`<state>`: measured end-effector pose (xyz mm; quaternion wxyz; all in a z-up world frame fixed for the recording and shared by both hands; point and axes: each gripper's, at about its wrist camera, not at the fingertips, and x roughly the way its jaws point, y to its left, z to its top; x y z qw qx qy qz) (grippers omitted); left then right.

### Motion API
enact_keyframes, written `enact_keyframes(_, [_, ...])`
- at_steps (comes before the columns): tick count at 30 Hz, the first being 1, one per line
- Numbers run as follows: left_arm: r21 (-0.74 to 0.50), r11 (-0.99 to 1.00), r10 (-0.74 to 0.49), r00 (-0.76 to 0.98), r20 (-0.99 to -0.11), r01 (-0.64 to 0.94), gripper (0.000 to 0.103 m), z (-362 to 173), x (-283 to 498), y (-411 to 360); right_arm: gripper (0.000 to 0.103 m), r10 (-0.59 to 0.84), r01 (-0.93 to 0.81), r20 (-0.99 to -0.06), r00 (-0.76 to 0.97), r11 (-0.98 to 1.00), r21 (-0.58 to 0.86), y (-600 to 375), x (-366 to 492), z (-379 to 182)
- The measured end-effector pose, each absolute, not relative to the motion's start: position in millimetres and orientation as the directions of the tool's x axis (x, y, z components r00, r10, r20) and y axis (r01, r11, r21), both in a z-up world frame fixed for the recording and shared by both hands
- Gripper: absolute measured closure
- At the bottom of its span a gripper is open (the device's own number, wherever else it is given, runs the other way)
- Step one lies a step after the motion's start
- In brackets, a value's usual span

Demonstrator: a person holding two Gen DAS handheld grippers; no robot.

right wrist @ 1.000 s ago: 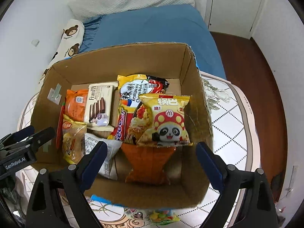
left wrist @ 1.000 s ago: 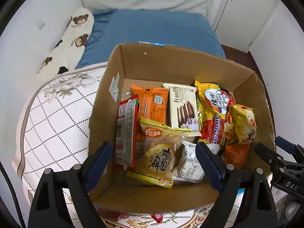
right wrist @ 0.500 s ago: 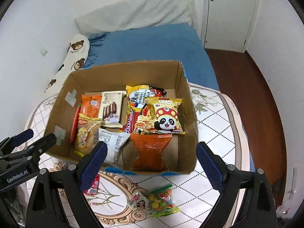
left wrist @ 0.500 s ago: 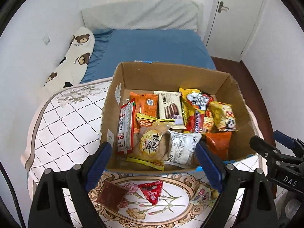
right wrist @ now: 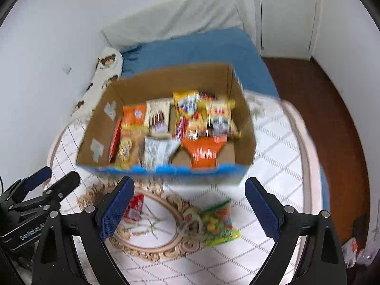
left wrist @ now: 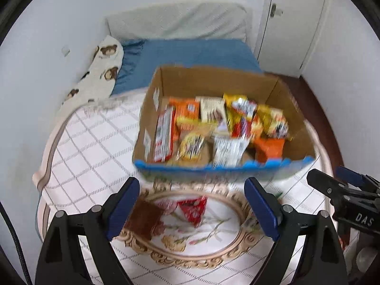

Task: Organize snacks
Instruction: 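Grasp the clear portrait packet with the left tool while the right tool grasps the fruit-candy bag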

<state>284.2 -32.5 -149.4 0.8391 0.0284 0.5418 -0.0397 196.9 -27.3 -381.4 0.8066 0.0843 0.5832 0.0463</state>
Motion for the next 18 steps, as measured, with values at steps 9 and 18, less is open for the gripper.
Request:
enact_keyframes(9, [0.067,0.989,0.038,0.21,-0.977,0.135,0.013,-243,272,-31,0.033,0.161,0.103,-0.982,0.102,0.98,0.171,-55,175,-503])
enact_keyframes(18, [0.034,0.979,0.018,0.079,-0.997,0.203,0.013,-286,257,-72,0.039,0.218,0.087,-0.976,-0.02,0.973,0.216,-56,163,-574])
